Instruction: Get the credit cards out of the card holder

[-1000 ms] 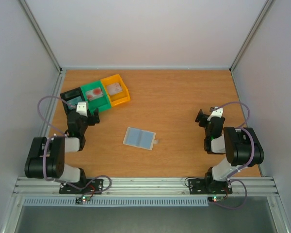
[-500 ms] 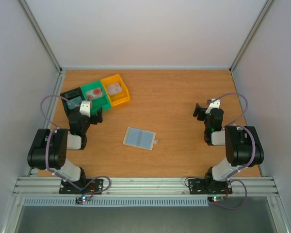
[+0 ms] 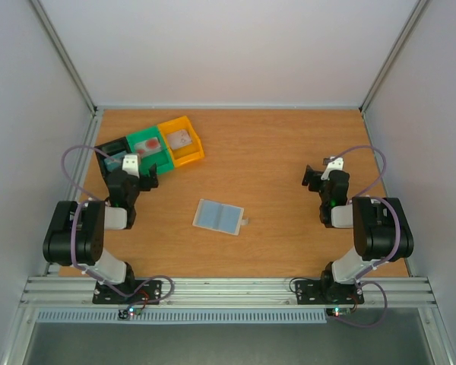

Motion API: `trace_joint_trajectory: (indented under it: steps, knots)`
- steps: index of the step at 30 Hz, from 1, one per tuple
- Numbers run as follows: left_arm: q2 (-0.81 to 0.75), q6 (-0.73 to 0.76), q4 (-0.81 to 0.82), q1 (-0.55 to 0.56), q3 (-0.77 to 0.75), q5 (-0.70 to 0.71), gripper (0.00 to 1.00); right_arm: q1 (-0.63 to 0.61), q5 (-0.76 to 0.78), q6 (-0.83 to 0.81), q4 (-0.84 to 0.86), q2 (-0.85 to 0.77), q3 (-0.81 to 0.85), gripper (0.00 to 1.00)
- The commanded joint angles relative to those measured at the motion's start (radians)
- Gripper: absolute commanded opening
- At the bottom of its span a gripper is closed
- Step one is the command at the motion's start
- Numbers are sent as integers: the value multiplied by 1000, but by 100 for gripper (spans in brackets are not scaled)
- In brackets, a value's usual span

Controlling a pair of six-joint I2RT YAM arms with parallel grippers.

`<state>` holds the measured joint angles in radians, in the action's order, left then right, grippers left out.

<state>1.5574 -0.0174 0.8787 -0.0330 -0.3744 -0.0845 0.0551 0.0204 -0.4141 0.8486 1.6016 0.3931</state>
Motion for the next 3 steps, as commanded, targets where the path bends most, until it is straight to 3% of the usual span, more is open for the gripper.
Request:
trace_joint_trajectory:
  steps: [1,3]
  knots:
    - [-8,13,-1,-1,-27,-12,99,0,-10,-17,2,-11,19,98]
    - [-8,14,-7,-1,-29,-26,99,0,-10,-17,4,-11,18,98]
